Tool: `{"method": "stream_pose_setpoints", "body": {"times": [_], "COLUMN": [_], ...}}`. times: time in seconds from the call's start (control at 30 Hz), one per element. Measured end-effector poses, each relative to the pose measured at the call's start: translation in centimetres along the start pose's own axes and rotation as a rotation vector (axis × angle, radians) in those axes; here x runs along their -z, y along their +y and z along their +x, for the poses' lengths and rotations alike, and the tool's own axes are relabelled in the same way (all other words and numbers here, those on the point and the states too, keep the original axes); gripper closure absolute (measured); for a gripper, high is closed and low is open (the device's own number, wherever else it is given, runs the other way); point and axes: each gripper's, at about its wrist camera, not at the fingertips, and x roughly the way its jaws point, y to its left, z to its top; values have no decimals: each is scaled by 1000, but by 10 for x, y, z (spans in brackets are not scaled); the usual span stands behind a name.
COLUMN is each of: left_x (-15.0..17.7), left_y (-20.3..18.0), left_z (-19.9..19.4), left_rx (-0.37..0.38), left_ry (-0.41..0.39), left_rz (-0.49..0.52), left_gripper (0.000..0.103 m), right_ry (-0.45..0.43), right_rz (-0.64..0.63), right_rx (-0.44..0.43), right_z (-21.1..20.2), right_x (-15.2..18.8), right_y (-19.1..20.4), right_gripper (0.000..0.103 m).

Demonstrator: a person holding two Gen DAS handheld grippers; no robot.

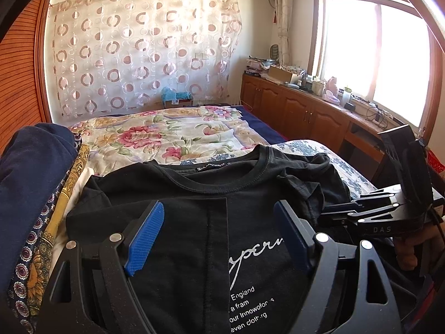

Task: Fold small clothes

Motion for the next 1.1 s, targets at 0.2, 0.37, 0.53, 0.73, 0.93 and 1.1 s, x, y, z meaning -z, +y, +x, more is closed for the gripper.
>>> {"method": "stream_pose_setpoints", "body": {"times": [0.2, 0.37, 0.53, 0.73, 0.93, 1.1], "left_x": [-1, -3, -2, -1, -5, -14], "left_y": [7, 15, 17, 17, 11, -7], "left_z": [-3, -4, -3, 0, 8, 21], "left_rx": [-10, -20, -20, -8, 6, 81], "left_ry": [-12, -20, -18, -7, 47, 118], "left_rz": [-18, -46, -47, -43, -5, 36], "left_gripper": [21, 21, 21, 21, 21, 21], "right_ry": [-34, -3, -34, -80, -68, -45], "right_rz": [8, -46, -76, -85, -78, -48], "right_rx": [-124, -190, -142, -17, 149, 225], "right_z": [9, 22, 18, -2, -11, -4], "right_x": [-3, 1, 1, 5, 23, 44], "right_y": [21, 46, 47, 30, 12, -5], "right_gripper": [99, 98, 95, 81, 63, 58]}}
